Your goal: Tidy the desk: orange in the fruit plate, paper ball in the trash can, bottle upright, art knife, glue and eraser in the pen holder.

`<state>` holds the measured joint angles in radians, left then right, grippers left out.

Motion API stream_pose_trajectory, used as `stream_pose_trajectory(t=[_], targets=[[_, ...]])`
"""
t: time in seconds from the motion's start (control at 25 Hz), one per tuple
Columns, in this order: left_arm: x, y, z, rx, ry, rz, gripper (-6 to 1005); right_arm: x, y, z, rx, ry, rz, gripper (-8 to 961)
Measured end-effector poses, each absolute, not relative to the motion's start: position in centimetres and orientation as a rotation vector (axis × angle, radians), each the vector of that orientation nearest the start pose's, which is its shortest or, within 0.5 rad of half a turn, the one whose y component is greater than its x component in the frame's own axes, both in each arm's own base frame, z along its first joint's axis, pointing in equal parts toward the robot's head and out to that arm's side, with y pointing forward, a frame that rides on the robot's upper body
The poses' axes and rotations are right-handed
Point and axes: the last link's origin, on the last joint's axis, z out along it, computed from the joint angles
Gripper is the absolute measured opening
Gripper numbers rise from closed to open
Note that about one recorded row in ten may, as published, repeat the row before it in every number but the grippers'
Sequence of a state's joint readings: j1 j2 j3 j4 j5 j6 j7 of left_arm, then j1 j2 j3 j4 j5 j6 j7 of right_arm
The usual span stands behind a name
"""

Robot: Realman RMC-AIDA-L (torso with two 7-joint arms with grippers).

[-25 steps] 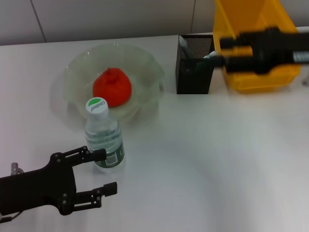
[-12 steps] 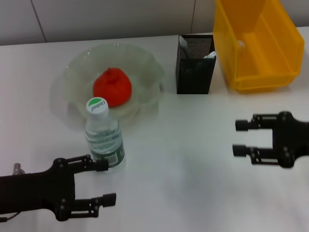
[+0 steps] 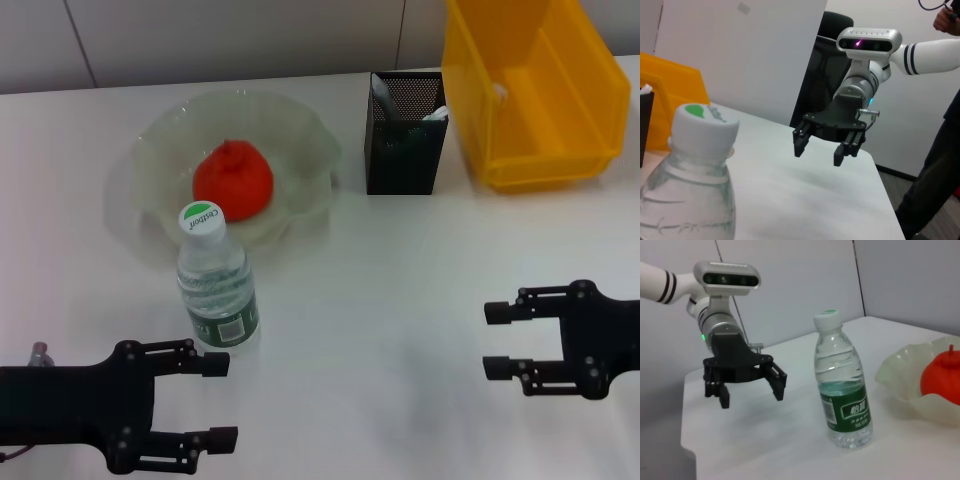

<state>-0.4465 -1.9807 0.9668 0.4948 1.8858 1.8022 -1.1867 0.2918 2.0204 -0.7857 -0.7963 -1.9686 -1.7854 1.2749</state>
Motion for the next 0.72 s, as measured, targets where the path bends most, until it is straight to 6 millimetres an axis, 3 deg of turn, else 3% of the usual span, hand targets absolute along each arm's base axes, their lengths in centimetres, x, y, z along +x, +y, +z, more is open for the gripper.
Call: stream_pose_trajectory(t=[0.72], targets=[[-27.67,26.26,-0.74,-3.09,-0.513,-0.79,787,30.84,24.67,2.73,-2.852,0.505,0.653,624]])
